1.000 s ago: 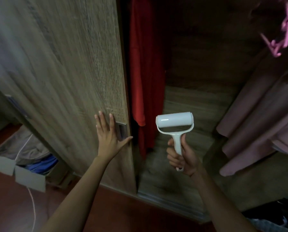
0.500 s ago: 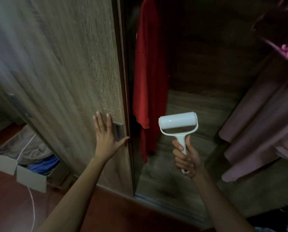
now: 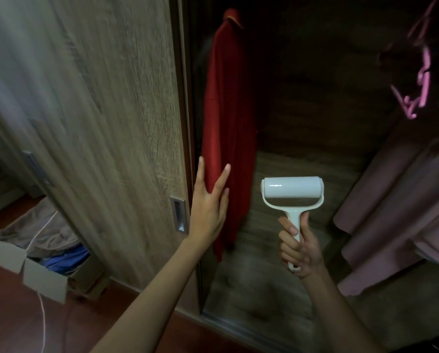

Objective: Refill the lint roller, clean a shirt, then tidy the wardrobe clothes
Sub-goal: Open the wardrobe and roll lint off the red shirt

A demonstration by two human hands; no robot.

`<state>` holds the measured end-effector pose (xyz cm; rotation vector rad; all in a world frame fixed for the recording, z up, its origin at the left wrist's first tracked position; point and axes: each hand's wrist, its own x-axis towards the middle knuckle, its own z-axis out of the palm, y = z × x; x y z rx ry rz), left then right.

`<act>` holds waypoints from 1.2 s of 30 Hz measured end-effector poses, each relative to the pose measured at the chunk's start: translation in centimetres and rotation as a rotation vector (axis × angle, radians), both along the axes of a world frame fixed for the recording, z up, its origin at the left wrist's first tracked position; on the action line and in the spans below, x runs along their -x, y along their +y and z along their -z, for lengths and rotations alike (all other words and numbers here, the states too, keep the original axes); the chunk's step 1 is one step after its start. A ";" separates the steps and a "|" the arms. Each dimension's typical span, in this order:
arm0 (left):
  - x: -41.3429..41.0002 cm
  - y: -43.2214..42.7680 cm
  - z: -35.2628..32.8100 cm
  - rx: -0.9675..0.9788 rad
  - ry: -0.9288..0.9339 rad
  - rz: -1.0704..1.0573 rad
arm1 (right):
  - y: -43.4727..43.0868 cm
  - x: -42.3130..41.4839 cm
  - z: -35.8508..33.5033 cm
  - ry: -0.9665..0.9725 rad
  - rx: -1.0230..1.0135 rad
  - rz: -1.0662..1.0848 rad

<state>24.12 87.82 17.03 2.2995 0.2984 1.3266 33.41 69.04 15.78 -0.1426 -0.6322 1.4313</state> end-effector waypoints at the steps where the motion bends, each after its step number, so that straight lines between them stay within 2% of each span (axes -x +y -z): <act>1: -0.7 0.4 0.0 -0.003 0.016 -0.028 | -0.1 0.0 -0.1 -0.006 0.000 -0.002; 6: -1.3 1.6 -1.2 -0.002 0.022 -0.029 | -0.3 -0.2 -0.9 -0.035 0.022 -0.053; 13: 4.9 -0.3 -5.3 0.140 -0.017 0.027 | 1.2 -0.3 -3.4 -0.070 -0.015 -0.161; 20: 11.2 1.3 -13.0 0.181 -0.032 0.060 | 5.6 1.9 -8.5 -0.100 -0.132 -0.314; 28: 17.5 3.2 -21.0 0.308 -0.176 0.138 | 12.9 4.9 -15.7 -0.186 -0.238 -0.358; 36: 18.9 4.0 -22.9 0.266 -0.110 0.076 | 15.8 6.6 -11.7 -0.238 -0.241 -0.433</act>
